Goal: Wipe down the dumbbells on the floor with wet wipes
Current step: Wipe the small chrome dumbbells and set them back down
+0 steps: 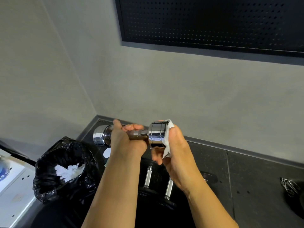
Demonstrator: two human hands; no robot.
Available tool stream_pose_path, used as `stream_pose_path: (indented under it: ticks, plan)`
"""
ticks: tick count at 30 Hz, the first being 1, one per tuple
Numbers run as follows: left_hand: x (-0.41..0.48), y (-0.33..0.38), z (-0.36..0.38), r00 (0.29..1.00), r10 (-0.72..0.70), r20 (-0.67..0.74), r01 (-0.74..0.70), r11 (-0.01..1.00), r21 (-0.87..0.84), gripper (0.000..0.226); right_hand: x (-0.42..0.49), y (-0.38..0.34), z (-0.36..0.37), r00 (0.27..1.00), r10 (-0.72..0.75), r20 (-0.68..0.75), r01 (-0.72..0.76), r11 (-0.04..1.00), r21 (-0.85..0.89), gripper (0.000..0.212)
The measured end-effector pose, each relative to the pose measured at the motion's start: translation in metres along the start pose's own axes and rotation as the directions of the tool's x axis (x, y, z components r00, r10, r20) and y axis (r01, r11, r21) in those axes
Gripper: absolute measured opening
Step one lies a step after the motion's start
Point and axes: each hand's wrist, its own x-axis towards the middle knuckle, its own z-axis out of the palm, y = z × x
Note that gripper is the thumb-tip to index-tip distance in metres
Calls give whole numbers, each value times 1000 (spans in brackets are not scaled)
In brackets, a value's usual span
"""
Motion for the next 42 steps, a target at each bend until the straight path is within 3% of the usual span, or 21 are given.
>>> stream_pose_path:
  ticks: [5, 7, 11, 13, 15, 23, 28, 31, 38, 42]
  plan:
    - [1, -2, -3, 996, -70, 51, 73, 996, -48, 46, 5, -21, 3, 1000, -13, -20, 8, 972, -233, 43]
    - [-1, -1, 0, 995, -82, 54, 85, 995, -50, 47, 11, -30, 2, 999, 43, -20, -47, 958, -282, 51]
    - [-2, -1, 4, 992, -107, 60, 113, 988, -102, 46, 13, -25, 6, 994, 58, -88, -62, 997, -38, 67]
    - [-1, -1, 4, 994, -100, 53, 105, 990, -94, 46, 6, -14, 9, 992, 39, -121, -24, 992, 125, 63]
    - [2, -2, 2, 996, -80, 35, 83, 992, -92, 46, -2, -2, 12, 994, 16, -109, 2, 987, 164, 60]
    - [2, -2, 1, 998, -65, 19, 66, 995, -79, 44, 9, -24, 10, 988, 98, -123, -114, 985, -128, 48]
    - [4, 1, 6, 998, -62, 1, 62, 991, -119, 42, 12, -24, 14, 980, 92, -176, -82, 994, 66, 62]
    - [6, 1, 5, 1000, -22, -13, 20, 996, -85, 45, 1, -10, 19, 974, 60, -217, -26, 988, 154, 58]
    - [7, -3, -3, 1000, 17, 4, -18, 999, 41, 40, 4, -8, 15, 972, 50, -230, -75, 992, -104, 58]
    - [6, -3, 1, 999, 38, 17, -40, 981, 192, 38, 10, -15, 0, 943, 95, -320, -144, 981, -132, 56]
